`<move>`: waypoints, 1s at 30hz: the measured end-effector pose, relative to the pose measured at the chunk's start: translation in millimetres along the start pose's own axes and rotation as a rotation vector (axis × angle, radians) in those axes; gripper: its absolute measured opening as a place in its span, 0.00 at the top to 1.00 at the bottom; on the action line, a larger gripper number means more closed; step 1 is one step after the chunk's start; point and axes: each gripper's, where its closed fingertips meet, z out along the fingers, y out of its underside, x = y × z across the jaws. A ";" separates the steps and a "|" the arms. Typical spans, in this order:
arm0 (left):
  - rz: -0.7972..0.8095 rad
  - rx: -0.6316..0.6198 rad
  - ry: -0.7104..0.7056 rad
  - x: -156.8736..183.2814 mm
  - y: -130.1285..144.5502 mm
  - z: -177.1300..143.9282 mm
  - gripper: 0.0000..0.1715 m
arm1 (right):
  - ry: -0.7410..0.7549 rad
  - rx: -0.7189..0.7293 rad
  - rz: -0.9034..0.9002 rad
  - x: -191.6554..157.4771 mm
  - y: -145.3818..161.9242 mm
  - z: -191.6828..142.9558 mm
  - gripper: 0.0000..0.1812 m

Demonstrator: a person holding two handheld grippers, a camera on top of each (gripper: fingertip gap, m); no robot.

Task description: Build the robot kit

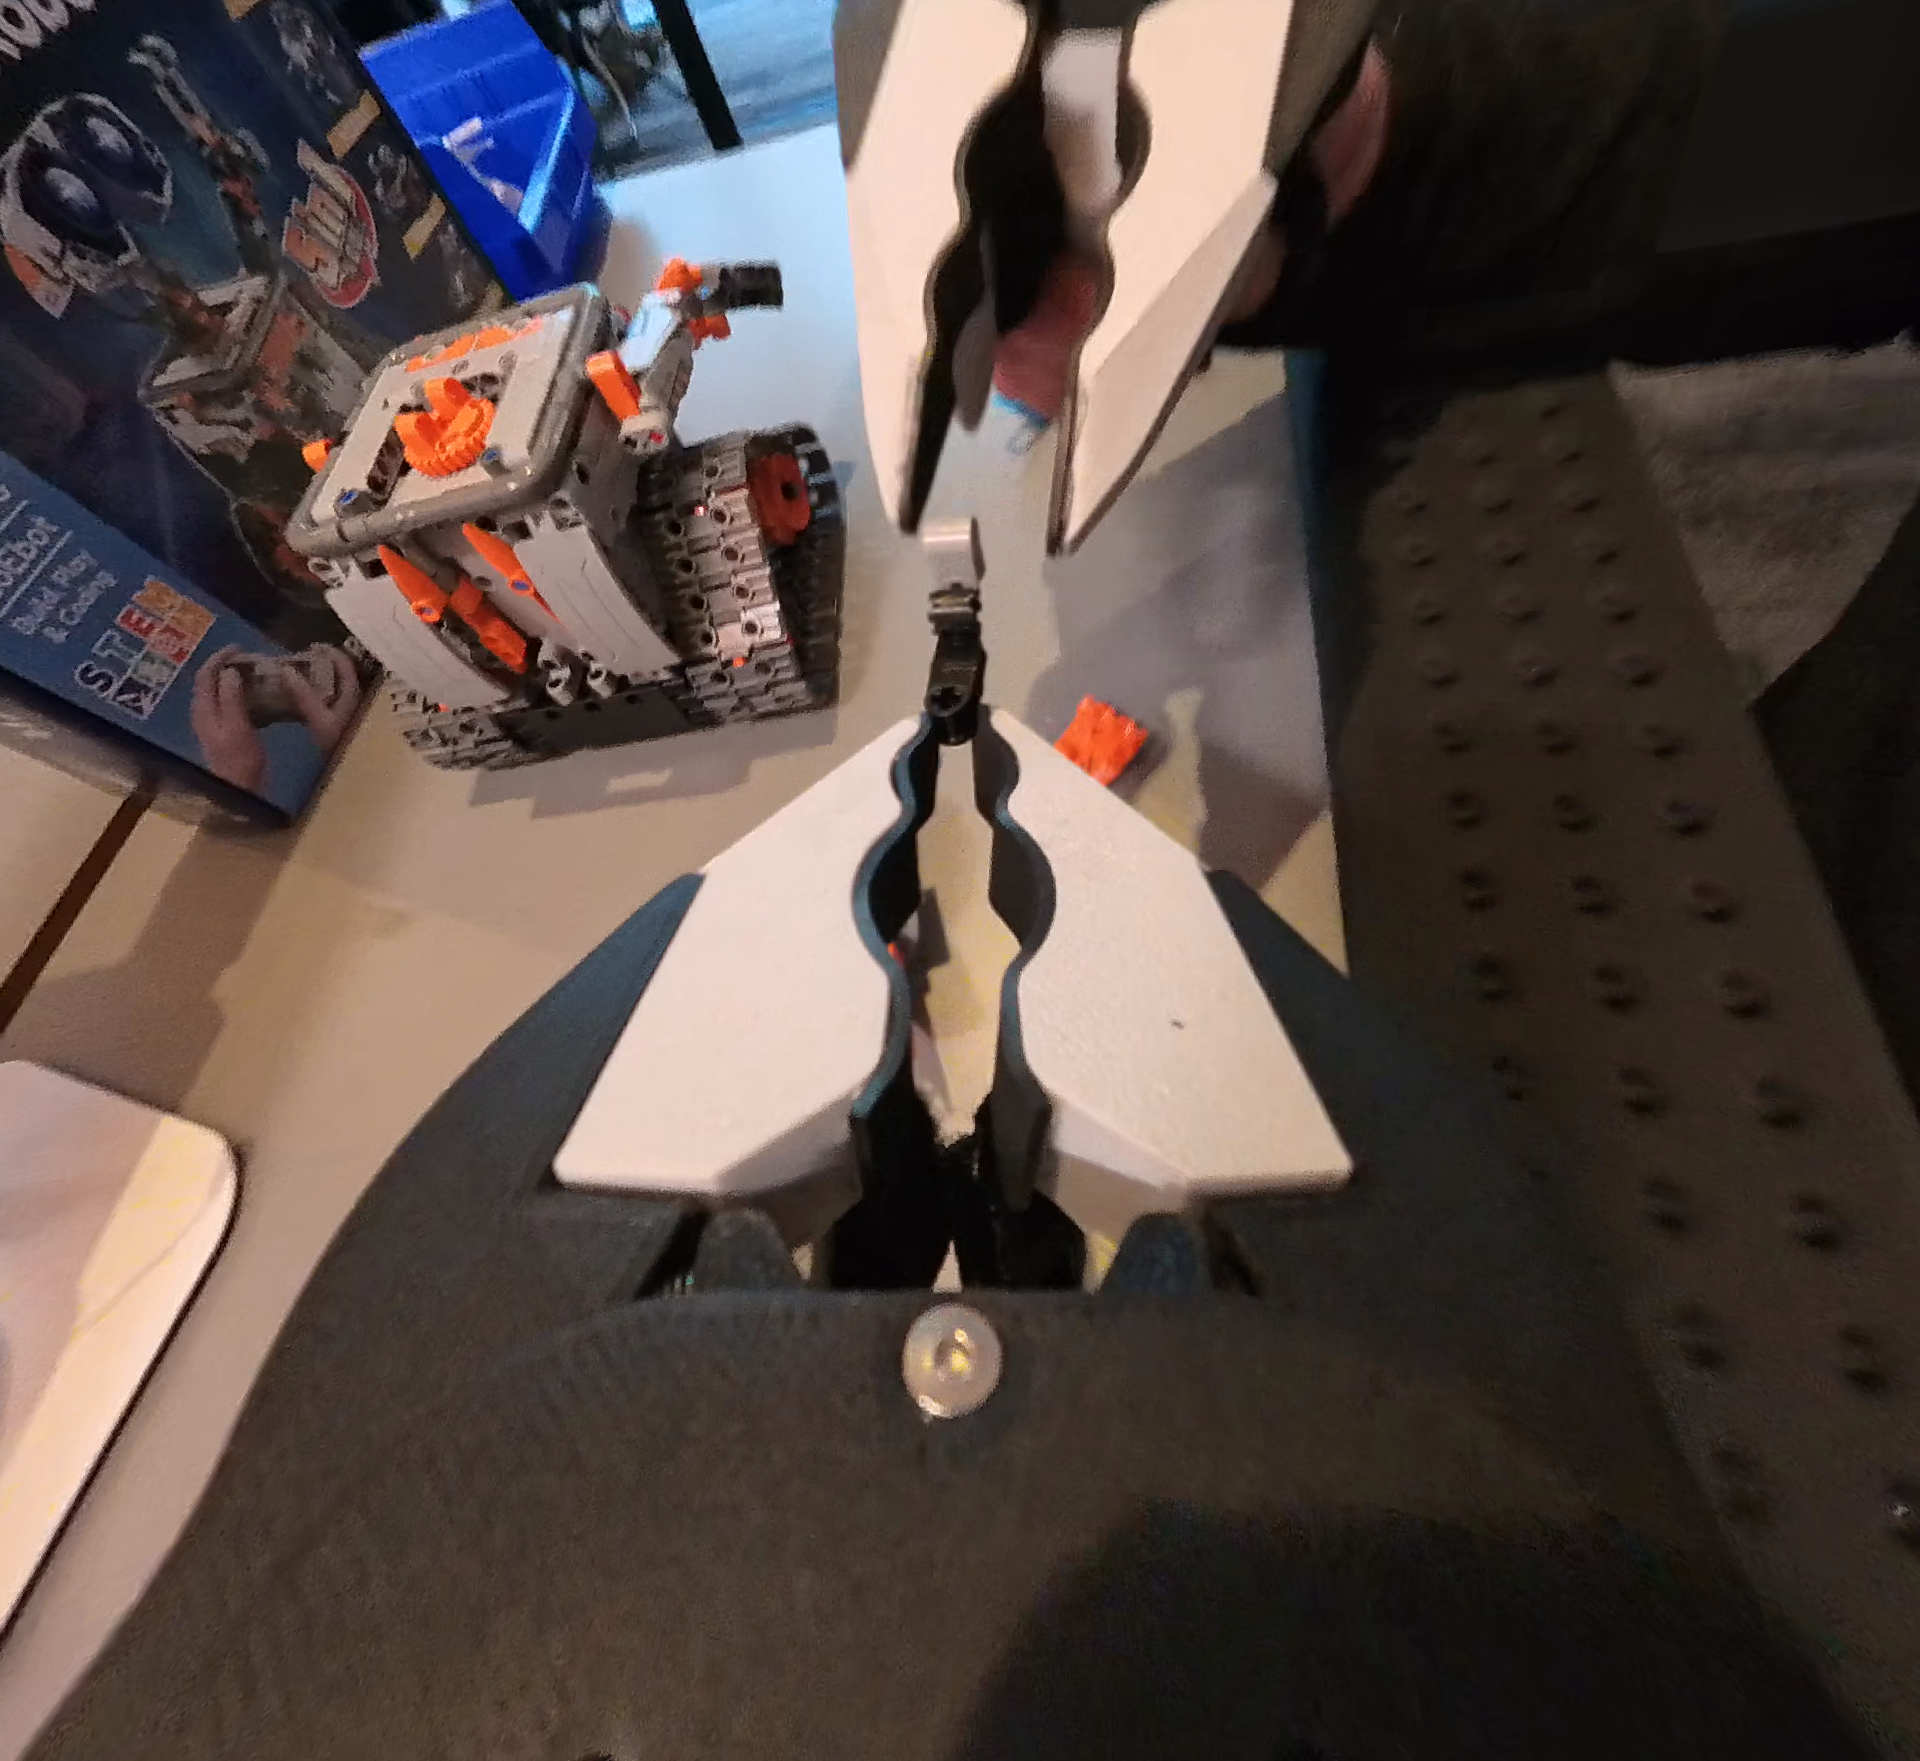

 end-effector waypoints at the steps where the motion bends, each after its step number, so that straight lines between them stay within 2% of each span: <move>1: 0.022 -0.032 -0.004 1.1 3.6 1.3 0.98 | 0.012 -0.018 -0.034 -0.8 0.2 0.6 0.89; 5: 0.107 -0.125 -0.032 4.5 10.8 6.0 0.98 | 0.080 -0.198 -0.204 -1.5 19.2 11.6 0.89; 9: 0.198 -0.213 -0.056 6.4 16.3 9.1 0.98 | 0.115 -0.333 -0.310 -1.1 36.7 19.6 0.94; 15: 0.312 -0.325 -0.088 6.9 21.5 11.7 0.98 | 0.080 -0.351 -0.296 -6.3 42.5 19.5 0.97; 18: 0.261 -0.333 -0.077 6.7 22.3 10.7 0.97 | 0.075 -0.335 -0.246 -5.0 42.8 18.6 0.97; 21: 0.173 -0.378 -0.047 8.3 35.8 3.6 0.90 | 0.071 -0.331 -0.186 -0.5 46.6 15.0 0.97; 30: 0.046 -0.592 0.131 35.7 93.5 5.9 0.92 | 0.037 -0.377 -0.158 -4.2 63.6 11.7 0.97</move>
